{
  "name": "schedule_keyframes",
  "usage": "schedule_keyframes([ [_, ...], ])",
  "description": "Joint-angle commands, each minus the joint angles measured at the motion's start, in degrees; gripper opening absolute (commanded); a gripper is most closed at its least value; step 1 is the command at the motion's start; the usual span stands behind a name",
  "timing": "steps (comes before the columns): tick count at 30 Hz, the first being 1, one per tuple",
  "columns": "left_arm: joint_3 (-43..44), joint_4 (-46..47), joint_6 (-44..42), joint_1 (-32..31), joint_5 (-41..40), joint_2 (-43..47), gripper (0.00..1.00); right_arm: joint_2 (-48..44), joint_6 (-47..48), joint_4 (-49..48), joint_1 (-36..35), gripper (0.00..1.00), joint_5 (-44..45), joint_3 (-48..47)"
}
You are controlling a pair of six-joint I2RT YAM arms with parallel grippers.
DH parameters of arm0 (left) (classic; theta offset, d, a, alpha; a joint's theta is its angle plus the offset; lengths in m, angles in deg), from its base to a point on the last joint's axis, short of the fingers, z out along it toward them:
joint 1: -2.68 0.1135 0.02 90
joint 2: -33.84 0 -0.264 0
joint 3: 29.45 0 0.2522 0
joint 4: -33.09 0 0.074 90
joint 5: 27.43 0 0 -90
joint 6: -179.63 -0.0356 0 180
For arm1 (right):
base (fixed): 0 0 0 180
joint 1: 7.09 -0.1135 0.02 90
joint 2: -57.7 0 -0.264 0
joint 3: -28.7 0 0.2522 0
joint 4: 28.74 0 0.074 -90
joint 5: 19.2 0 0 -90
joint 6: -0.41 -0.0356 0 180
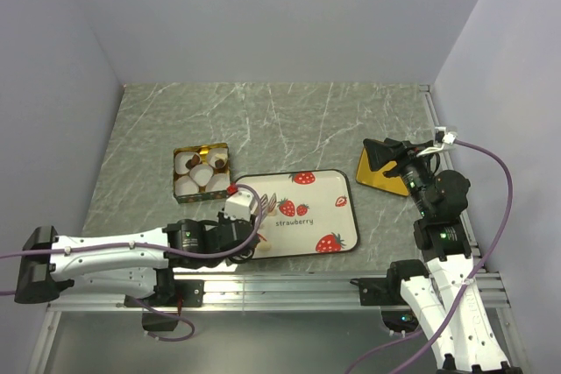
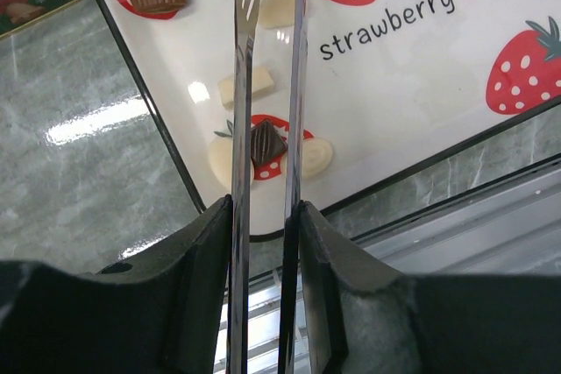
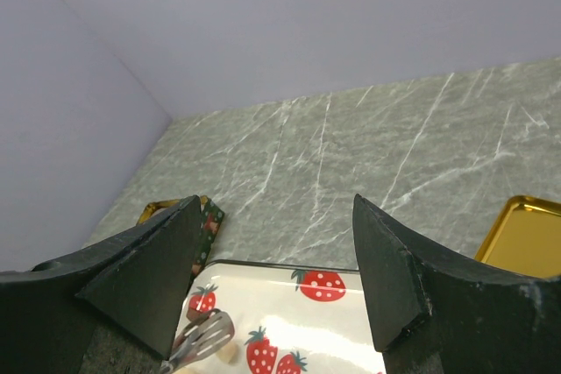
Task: Pack the chocolate
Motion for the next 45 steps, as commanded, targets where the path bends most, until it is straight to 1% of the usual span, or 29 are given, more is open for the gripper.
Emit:
schedule_keyframes([
  [1, 1.5, -0.52, 2.13, -1.32, -1.95, -0.77, 0.41, -0.02, 0.84, -1.45, -0.5, 0.76, -0.12, -0.81],
  [6, 2.11, -2.46, 4.32, -2.28, -2.92, -2.0, 0.41, -0.2, 0.92, -1.37, -0.32, 0.76, -0.03, -0.73],
  [18, 4.22, -3.6, 5.56, -5.62, -3.44, -5.43, 0.43, -0.19, 0.84, -1.45, -0.59, 0.76, -0.12, -0.73],
  [24, 4.4, -4.04, 6.52, -6.07, -3.8, -5.69, 0.43, -0.19, 0.84, -1.37, -0.59, 0.76, -0.12, -0.73],
  [28, 4.4, -3.95, 6.88, -6.07, -3.97, -5.61, 0.37, -0.2, 0.84, -1.37, -0.59, 0.76, -0.12, -0.73],
  [29, 4.4, -3.69, 6.7, -6.07, -3.97, -5.69, 0.34, -0.2, 0.84, -1.37, -0.59, 0.76, -0.12, -0.73],
  [32, 4.4, -3.51, 6.7, -6.07, -4.24, -5.69, 0.29, -0.28, 0.84, -1.37, -0.59, 0.76, -0.03, -0.73],
  [35, 4.49, -3.6, 7.14, -6.07, -4.76, -5.52, 0.27, -0.37, 0.84, -1.37, -0.59, 0.76, -0.03, -0.73],
  [40, 5.54, -4.92, 7.93, -6.07, -7.57, -4.29, 0.27, -0.37, 0.75, -1.45, -0.59, 0.76, -0.2, -0.64],
  [45, 6.77, -4.48, 6.09, -5.19, -10.65, -1.3, 0.27, -0.2, 0.66, -1.63, -0.59, 0.76, -0.38, -0.64],
])
